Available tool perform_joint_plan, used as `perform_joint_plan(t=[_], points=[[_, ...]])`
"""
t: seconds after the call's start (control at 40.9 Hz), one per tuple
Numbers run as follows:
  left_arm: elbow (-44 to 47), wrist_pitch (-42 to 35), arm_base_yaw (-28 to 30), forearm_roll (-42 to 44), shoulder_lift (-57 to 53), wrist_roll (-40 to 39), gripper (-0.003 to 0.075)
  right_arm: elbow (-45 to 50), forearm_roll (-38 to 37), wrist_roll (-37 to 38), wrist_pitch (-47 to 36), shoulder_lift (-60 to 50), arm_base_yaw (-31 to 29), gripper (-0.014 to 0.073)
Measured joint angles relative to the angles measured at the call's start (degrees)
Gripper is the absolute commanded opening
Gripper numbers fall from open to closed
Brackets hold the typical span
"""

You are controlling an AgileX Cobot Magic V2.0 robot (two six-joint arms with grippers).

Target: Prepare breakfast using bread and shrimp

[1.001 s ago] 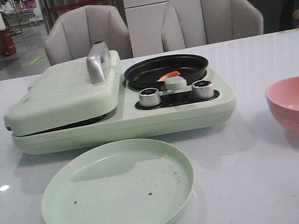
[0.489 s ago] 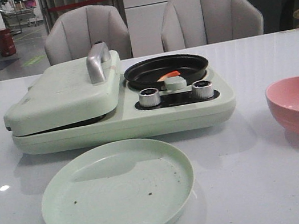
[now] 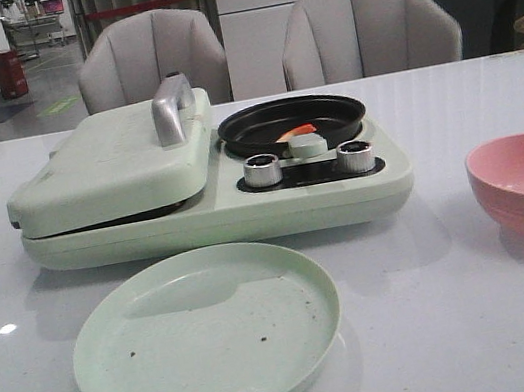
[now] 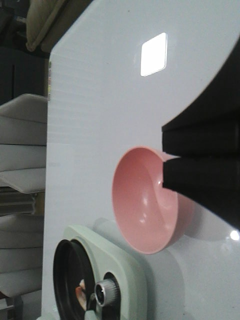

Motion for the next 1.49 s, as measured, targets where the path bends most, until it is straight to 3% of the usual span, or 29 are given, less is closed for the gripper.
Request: perform_joint_plan(t=[0.391, 0.611, 1.49], points=[[0.0, 0.0, 0.0, 0.0, 0.0, 0.0, 0.0101, 0.0, -0.1, 0.0, -4.1, 0.0, 0.0, 0.0047], [0.0, 0.0, 0.0, 0.0, 0.0, 0.0, 0.0101, 0.0, -2.6, 5.4, -6.6, 0.0, 0.0, 0.0047], [0.0, 0.0, 0.0, 0.0, 0.0, 0.0, 0.0101, 0.0, -5.4, 6.7, -6.8, 0.0, 2.0, 0.0047]])
